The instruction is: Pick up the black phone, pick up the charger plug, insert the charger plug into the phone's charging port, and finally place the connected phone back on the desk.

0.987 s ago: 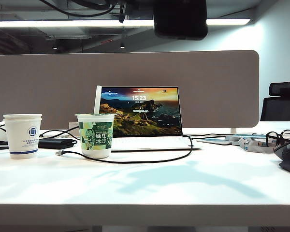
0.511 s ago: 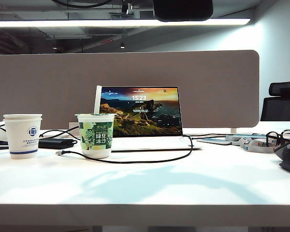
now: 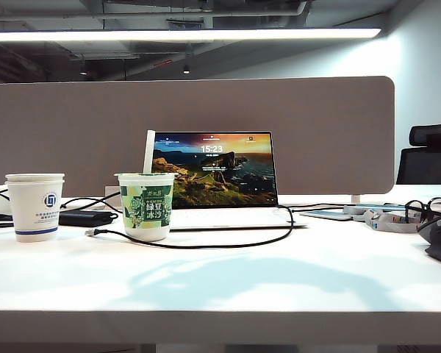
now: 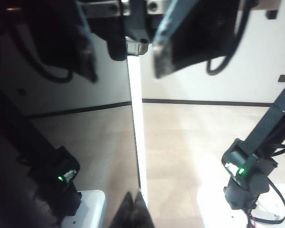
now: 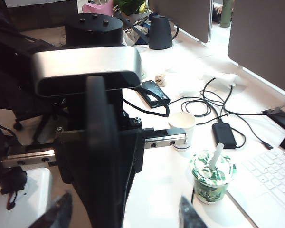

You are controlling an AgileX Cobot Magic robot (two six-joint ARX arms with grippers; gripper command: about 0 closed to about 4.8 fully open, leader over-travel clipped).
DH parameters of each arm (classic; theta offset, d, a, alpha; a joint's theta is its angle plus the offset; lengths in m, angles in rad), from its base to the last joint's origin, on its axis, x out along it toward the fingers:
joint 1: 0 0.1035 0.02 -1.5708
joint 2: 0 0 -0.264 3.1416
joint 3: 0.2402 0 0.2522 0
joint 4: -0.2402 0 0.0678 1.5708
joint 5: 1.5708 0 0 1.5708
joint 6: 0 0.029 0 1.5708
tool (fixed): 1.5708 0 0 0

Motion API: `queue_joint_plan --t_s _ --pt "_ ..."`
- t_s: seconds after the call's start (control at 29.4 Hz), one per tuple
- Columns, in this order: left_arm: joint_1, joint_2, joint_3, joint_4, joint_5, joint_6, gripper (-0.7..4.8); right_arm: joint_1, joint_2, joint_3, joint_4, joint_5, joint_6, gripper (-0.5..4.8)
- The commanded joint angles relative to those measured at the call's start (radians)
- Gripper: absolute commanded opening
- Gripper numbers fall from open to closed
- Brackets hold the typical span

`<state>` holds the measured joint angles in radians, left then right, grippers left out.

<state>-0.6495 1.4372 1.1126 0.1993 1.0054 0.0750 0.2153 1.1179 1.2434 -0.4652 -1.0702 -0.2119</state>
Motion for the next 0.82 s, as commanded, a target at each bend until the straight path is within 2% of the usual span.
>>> queue_joint_plan --t_s 0.03,0.31,0.54,0.71,0.82 --pt "-0.018 -0.010 0.008 0.035 0.017 0.004 -0.06 0.019 0.001 0.006 0.031 -0.031 0.020 2.85" --pt "-0.025 -0.010 0.007 0.020 0.005 0.004 -0.06 0.023 0.000 0.006 0.024 -0.029 0.066 2.85" --pt "-0.033 -0.010 0.007 0.020 0.044 0.004 -0.06 0.109 0.013 0.006 0.025 -0.027 0.060 2.85" --pt "-0.039 -0.010 0.007 0.017 0.055 0.003 -0.06 0.121 0.037 0.005 0.024 -0.028 0.061 2.83" --pt "-0.039 -0.010 0.008 0.019 0.054 0.003 -0.06 0.127 0.040 0.005 0.020 -0.027 0.062 2.25"
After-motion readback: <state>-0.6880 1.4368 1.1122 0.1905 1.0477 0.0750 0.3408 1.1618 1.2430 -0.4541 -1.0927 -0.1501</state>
